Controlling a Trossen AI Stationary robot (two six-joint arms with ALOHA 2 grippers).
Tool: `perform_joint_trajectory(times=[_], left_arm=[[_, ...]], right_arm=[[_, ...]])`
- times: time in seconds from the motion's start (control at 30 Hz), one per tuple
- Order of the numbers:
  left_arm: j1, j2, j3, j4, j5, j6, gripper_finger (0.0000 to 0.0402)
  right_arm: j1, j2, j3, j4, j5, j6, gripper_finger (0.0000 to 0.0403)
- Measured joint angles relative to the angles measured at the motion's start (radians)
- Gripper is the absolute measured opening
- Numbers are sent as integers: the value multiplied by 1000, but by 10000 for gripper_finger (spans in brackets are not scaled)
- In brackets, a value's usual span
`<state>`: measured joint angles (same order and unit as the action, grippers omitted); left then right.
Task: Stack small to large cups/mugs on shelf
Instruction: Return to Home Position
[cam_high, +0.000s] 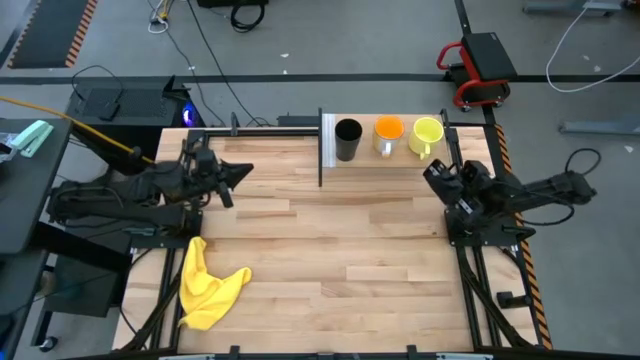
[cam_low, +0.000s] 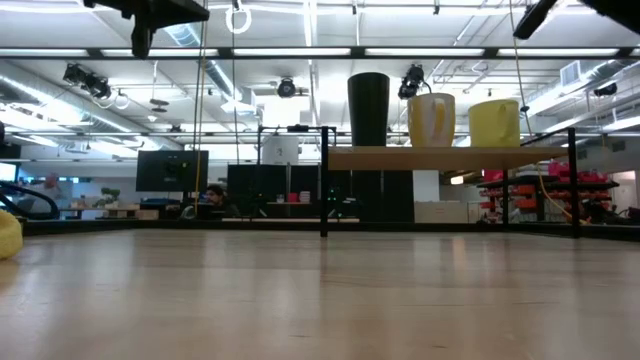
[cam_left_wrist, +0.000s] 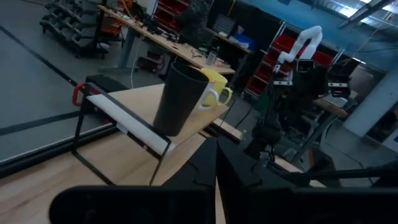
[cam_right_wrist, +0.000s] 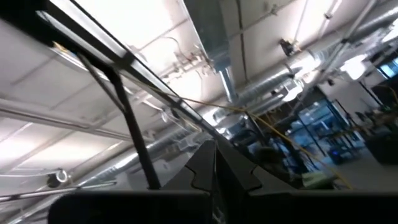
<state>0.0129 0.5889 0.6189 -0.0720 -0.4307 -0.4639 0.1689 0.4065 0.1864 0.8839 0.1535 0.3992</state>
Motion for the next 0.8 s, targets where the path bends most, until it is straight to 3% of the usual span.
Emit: perform_joint_trajectory(times=[0.13, 0.43, 0.8], left_arm=[[3, -23, 0, -38, -1, 0, 23], [3, -66, -63, -71, -1, -28, 10], [3, -272, -104, -123, -17, -47, 25]], right_arm=[[-77, 0, 0, -74, -32, 74, 23], [-182, -9, 0, -66, -130, 107, 23], [-221, -10, 0, -55, -153, 104, 23]])
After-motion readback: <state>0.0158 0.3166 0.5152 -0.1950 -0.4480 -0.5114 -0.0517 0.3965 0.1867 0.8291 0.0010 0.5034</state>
